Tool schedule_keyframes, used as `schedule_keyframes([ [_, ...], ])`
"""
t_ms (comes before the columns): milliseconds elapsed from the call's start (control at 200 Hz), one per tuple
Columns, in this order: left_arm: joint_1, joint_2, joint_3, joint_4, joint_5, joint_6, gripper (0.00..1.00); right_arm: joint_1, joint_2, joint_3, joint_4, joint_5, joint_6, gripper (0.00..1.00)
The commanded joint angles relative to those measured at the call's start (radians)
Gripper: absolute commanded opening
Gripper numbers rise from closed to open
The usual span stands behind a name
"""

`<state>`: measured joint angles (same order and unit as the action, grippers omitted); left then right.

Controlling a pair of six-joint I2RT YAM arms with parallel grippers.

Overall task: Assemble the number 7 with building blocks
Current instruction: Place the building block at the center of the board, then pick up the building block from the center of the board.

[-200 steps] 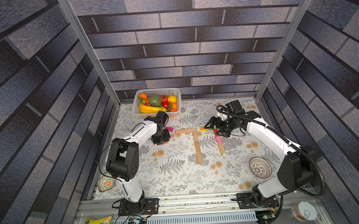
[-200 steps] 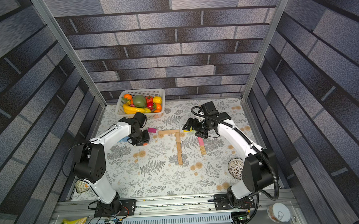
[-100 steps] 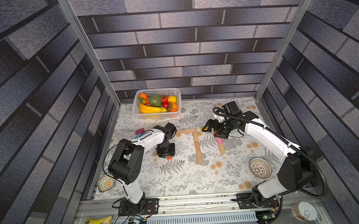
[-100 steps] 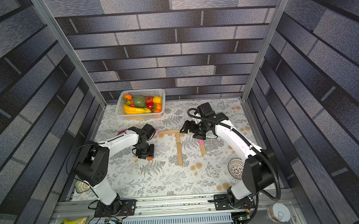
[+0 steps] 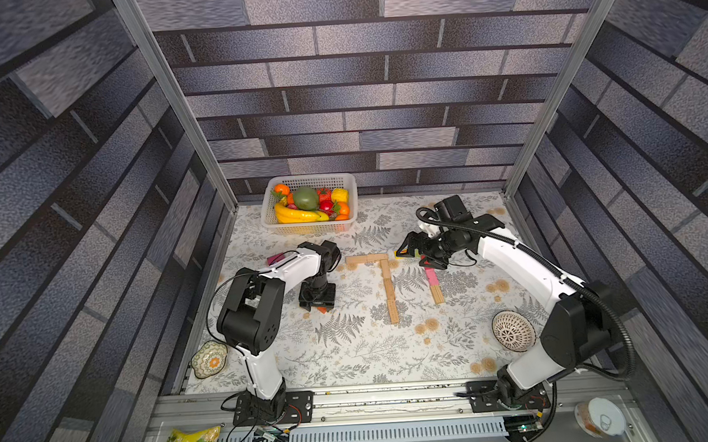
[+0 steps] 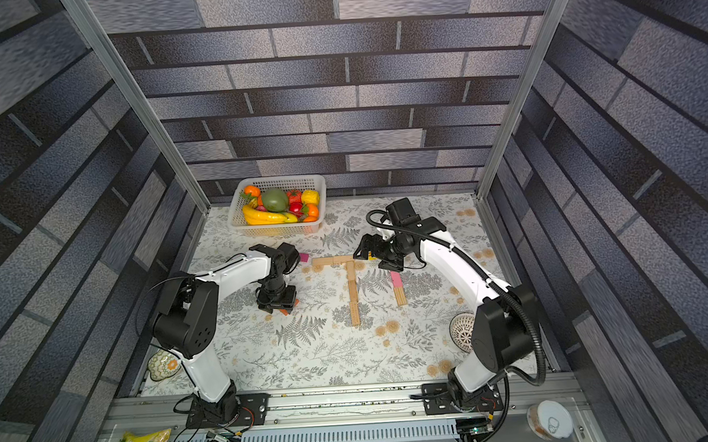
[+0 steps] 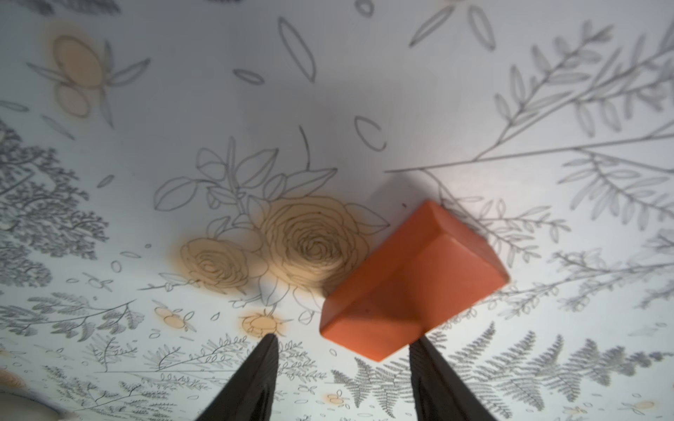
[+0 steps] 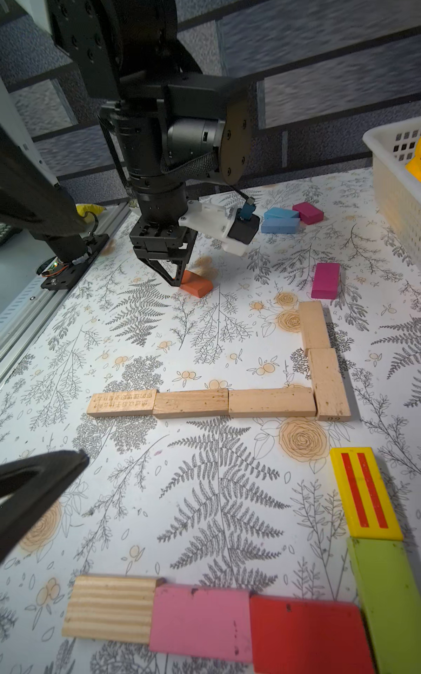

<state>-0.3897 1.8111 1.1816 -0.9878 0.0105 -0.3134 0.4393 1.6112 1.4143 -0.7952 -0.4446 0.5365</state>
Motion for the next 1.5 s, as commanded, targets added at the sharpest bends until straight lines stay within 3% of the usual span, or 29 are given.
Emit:
schedule_keyframes([
  [0,0.037,-0.069,0.003,-0.035,0.028,0.033,0.64,0.048,0.049,0.073,-0.082,0.037,-0.057,0.93],
  [140,0.052,-0.135,0.048,-0.030,0.065,0.054,0.71,0.051,0.056,0.062,-0.043,0.017,-0.027,0.93],
  [306,0.113,-0.119,0.125,-0.033,0.113,0.071,0.70,0.056,0.067,0.081,-0.037,0.014,-0.011,0.92],
  [441,0.100,-0.132,0.122,-0.021,0.158,0.106,0.70,0.109,0.116,0.204,-0.155,0.069,-0.139,0.88],
  [546,0.143,-0.190,0.050,-0.014,0.154,-0.017,0.74,0.156,0.178,0.293,-0.239,0.092,-0.224,0.87],
  [686,0.360,-0.409,-0.156,0.092,0.273,-0.269,0.76,0.271,0.230,0.353,-0.203,0.095,-0.487,0.90],
  [817,0.505,-0.580,-0.292,0.180,0.384,-0.395,0.77,0.315,0.225,0.225,0.082,-0.015,-0.785,0.90],
  [932,0.556,-0.648,-0.351,0.187,0.426,-0.428,0.77,0.339,0.223,0.105,0.320,-0.128,-1.127,0.92],
  [987,0.560,-0.670,-0.369,0.189,0.428,-0.436,0.77,0.355,0.244,0.085,0.392,-0.124,-1.221,0.96],
  [1122,0.576,-0.724,-0.392,0.163,0.428,-0.434,0.77,0.390,0.404,0.281,0.231,-0.125,-1.400,0.95],
  [1277,0.582,-0.763,-0.422,0.145,0.427,-0.432,0.78,0.426,0.513,0.341,0.250,-0.090,-1.435,0.89],
  [1328,0.583,-0.765,-0.427,0.147,0.425,-0.432,0.78,0.430,0.529,0.342,0.297,-0.074,-1.381,0.86],
  [1493,0.580,-0.743,-0.406,0.146,0.414,-0.423,0.78,0.425,0.610,0.407,0.388,0.147,-1.291,0.86],
])
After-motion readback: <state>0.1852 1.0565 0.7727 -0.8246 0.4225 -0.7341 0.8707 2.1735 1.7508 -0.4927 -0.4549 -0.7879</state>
